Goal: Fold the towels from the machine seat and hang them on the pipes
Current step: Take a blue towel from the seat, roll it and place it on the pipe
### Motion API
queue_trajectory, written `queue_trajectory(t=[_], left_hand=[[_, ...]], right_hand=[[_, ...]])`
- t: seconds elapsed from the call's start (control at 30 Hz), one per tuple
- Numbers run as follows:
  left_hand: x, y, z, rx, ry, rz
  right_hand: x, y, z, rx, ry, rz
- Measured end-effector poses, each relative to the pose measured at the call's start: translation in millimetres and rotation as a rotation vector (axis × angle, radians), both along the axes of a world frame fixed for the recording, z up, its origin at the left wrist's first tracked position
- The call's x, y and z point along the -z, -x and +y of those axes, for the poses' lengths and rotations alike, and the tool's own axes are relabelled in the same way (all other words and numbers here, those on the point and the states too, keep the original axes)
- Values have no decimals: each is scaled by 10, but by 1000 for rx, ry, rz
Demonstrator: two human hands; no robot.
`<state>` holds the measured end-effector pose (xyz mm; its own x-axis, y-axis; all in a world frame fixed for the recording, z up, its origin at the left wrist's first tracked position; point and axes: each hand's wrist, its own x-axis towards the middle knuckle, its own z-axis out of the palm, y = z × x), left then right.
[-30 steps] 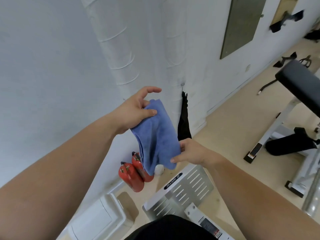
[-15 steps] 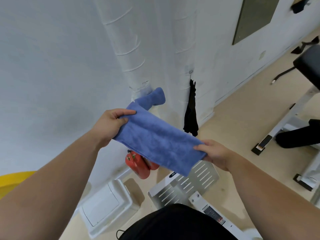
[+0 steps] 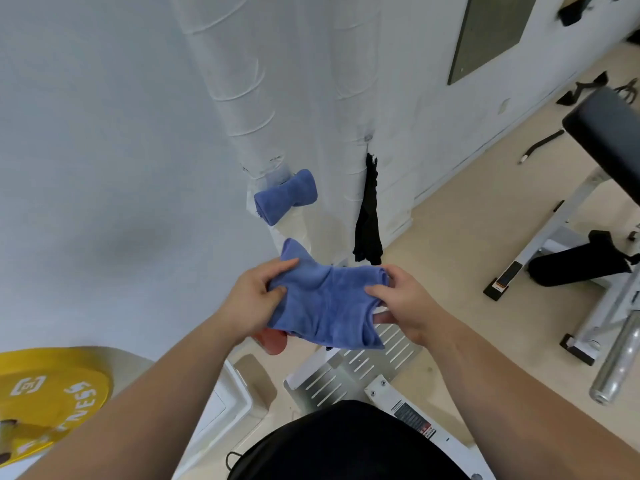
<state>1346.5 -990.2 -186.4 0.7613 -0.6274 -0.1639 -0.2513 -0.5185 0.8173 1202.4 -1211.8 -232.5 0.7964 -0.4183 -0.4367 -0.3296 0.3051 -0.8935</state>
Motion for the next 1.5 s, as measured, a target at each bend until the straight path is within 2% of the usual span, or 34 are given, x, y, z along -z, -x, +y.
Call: queue_trajectory(t=[0.23, 0.33, 0.5, 0.57, 0.6, 0.67, 0.73, 0.77, 0.83, 0.9, 0.97, 1.13, 1.23, 1.33, 1.5], left_hand=[[40, 379, -294, 98, 153, 31], [11, 453, -365, 68, 223, 36], [-8, 489, -390, 78, 170, -95], [13, 429, -376, 91, 183, -66], [-14, 406, -365, 80, 188, -50], [-103, 376, -347, 65, 205, 13], [-239, 338, -308, 103, 211, 120], [-311, 303, -289, 146, 200, 170], [-463, 213, -266, 264, 167, 226], [-619, 133, -268, 344, 176, 301], [-687, 29, -272, 334, 202, 384], [-560, -83, -189, 88, 295, 601], [-440, 22, -168, 61, 374, 647], [-402, 126, -260, -34, 420, 608], [-426, 189, -393, -44, 397, 710]], right_hand=[[-323, -262, 388, 29, 16, -97], [-366, -293, 459, 65, 37, -118], [-423, -318, 506, 102, -33, -169], [-431, -307, 492, 85, -45, -164], [-425, -295, 487, 82, -17, -161], [-359, -249, 411, 74, 241, -174], [-329, -177, 276, -36, 523, -214], [-371, -140, 216, -137, 553, -238], [-474, -115, 130, -315, 433, -266], [-573, -121, 88, -371, 338, -307], [-644, -138, 90, -309, 282, -345], [-691, -210, 62, -46, 198, -320], [-759, -249, 15, 56, 139, -281], [-839, -269, -25, 65, 50, -265], [-960, -233, -60, 9, -201, -276]])
